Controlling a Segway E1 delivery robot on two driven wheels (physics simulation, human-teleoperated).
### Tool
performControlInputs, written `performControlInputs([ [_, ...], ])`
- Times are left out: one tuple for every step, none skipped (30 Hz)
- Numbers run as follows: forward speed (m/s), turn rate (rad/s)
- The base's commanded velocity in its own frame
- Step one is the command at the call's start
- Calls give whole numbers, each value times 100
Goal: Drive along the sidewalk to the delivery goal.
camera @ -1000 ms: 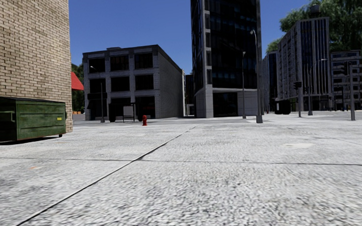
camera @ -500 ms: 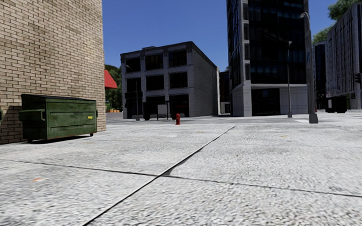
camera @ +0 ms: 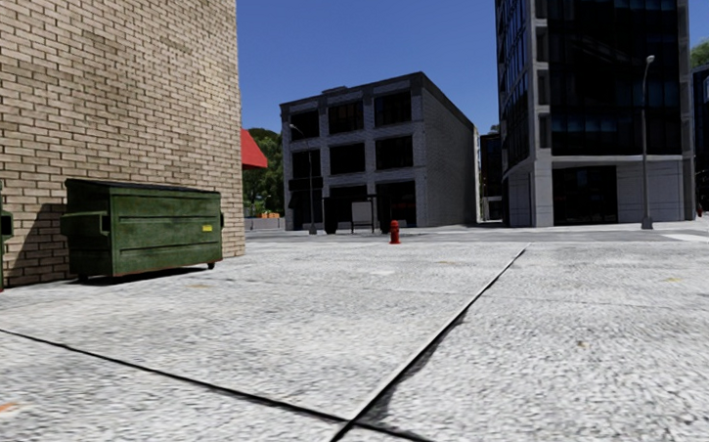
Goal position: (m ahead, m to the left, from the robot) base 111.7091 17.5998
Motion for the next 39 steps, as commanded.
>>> performControlInputs([
  [200, 0],
  [200, 0],
  [200, 0],
  [200, 0],
  [200, 0],
  [200, 0],
  [200, 0],
  [200, 0],
  [200, 0],
  [200, 0],
  [200, 0],
  [200, 0],
  [200, 0],
  [200, 0],
  [200, 0],
  [200, 0],
  [200, 0],
  [200, 0],
  [200, 0],
  [200, 0],
  [200, 0],
  [200, 0],
  [200, 0],
  [200, 0],
  [200, 0],
  [200, 0],
  [200, 0],
  [200, 0],
  [200, 0],
  [200, 0],
  [200, 0],
  [200, 0],
  [200, 0],
  [200, 0],
  [200, 0],
  [200, 0],
  [200, 0],
  [200, 0],
  [200, 0],
])
